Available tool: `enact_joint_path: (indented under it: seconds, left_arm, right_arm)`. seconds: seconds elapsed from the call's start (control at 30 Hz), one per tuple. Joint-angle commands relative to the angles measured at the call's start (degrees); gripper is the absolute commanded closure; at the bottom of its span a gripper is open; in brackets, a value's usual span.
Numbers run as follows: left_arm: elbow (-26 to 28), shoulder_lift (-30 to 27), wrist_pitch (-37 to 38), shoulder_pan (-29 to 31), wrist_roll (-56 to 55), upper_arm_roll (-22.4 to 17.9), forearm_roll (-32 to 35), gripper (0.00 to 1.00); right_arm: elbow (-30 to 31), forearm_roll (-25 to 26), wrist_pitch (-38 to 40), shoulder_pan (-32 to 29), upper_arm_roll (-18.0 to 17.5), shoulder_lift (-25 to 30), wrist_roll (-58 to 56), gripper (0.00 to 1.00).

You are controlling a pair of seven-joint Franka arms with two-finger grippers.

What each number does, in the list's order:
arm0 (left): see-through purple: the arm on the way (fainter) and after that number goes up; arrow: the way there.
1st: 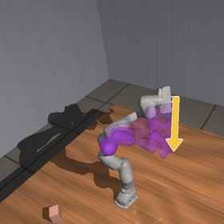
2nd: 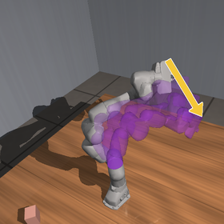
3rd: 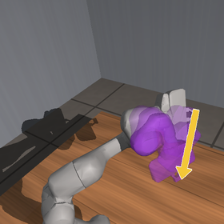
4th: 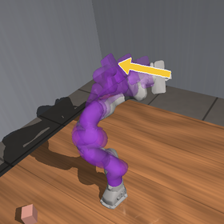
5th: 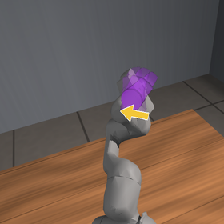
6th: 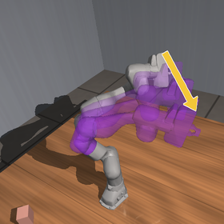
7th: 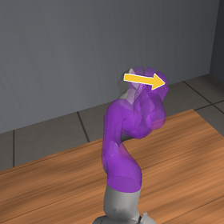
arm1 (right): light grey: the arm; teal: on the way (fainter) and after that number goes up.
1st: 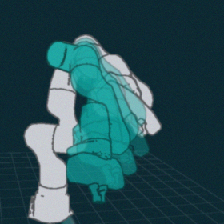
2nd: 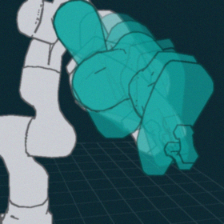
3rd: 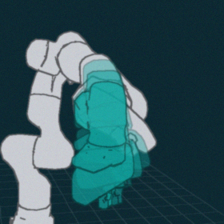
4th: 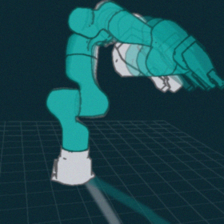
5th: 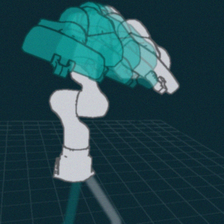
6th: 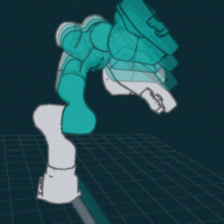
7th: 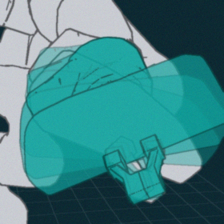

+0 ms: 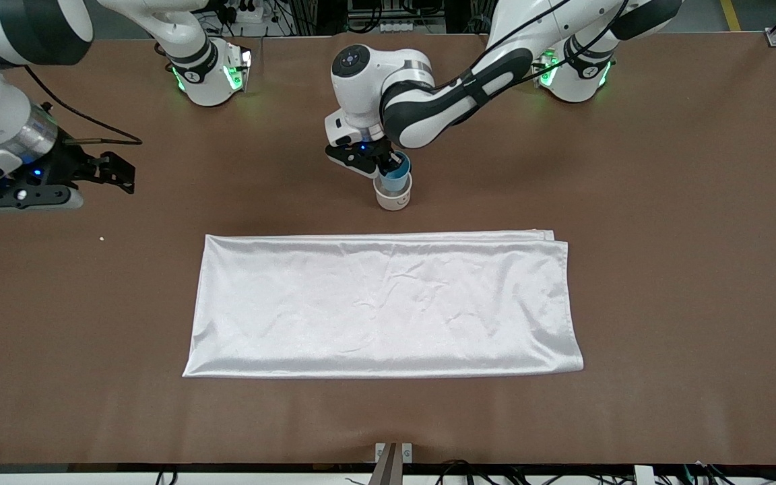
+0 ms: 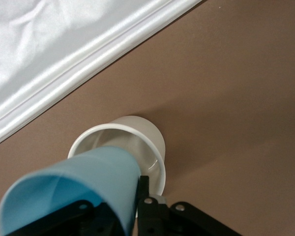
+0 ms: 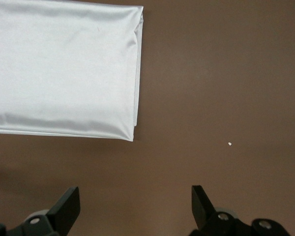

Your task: Place blue cup into white mug on table

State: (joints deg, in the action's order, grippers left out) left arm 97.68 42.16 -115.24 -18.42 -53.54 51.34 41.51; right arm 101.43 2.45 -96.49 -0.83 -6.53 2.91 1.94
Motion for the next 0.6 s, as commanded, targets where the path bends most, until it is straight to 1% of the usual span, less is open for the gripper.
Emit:
enact_joint_path:
  seconds: [0.0, 0.2, 0.3, 0.43, 0.57]
  left_arm:
    - [0.6, 0.0, -0.9, 0.8, -1.3, 0.6, 2.1, 0.00]
    - [0.4, -0.3, -0.8, 1.5, -1.0, 0.7, 2.0, 0.00]
    - [-0.1, -0.8, -0.3, 2.8, 1.1, 0.8, 1.3, 0.00]
    - [-0.3, -3.1, 0.5, 3.5, 1.6, 1.0, -0.5, 0.00]
    - [-0.4, -8.0, 3.6, 4.4, 1.9, 0.7, -5.3, 0.00]
  right_arm:
    - [-4.1, -1.0, 3.1, -0.8, -0.2, -0.8, -1.1, 0.00]
    - [-7.4, -1.0, 3.3, -1.2, 0.1, -1.2, -1.3, 0.00]
    - [-7.7, -1.0, 3.2, -1.7, 0.1, -1.3, -1.3, 0.00]
    - [-7.9, -1.0, 2.8, -1.9, 0.1, -1.5, -1.4, 0.00]
    - [-7.9, -1.0, 2.6, -2.0, 0.2, -1.6, -1.3, 0.00]
